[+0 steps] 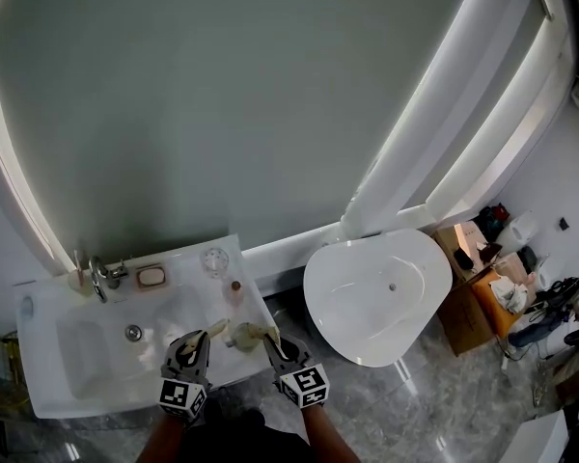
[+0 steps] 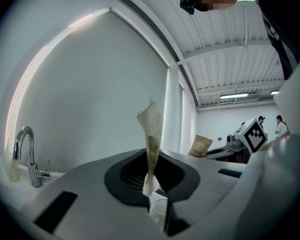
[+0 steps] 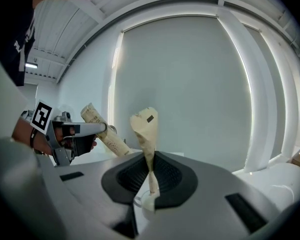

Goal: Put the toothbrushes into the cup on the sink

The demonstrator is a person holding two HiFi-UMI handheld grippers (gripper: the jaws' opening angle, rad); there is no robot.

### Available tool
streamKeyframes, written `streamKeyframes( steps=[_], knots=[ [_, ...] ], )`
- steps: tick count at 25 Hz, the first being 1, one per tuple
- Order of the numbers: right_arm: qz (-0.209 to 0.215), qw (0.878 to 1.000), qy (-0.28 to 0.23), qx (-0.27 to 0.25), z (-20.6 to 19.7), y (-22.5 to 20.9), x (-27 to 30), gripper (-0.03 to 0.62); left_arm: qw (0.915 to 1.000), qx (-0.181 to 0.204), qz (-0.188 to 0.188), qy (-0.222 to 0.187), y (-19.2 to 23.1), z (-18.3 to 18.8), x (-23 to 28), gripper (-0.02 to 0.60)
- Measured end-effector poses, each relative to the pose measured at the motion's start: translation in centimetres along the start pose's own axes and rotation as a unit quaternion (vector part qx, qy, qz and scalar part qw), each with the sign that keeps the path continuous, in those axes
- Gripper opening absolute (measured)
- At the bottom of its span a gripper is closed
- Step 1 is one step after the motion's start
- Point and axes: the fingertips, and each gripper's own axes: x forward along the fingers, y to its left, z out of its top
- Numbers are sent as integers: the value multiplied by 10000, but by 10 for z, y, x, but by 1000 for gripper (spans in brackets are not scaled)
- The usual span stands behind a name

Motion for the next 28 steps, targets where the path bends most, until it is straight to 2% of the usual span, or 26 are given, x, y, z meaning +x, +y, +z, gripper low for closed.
streamKeyframes(
  steps=[8,12,28],
  knots=[
    [-31,9996,255,92,-32,-3,11,48,9999,-152,-43,-36,2,-13,-4,41],
    [-25,9996,195,180,-43,-7,22,48,9998,-167,-41,-25,5,-16,-1,41],
    [-116,9948,842,555,-116,-24,56,48,9997,-199,-121,62,13,-27,15,41]
  ],
)
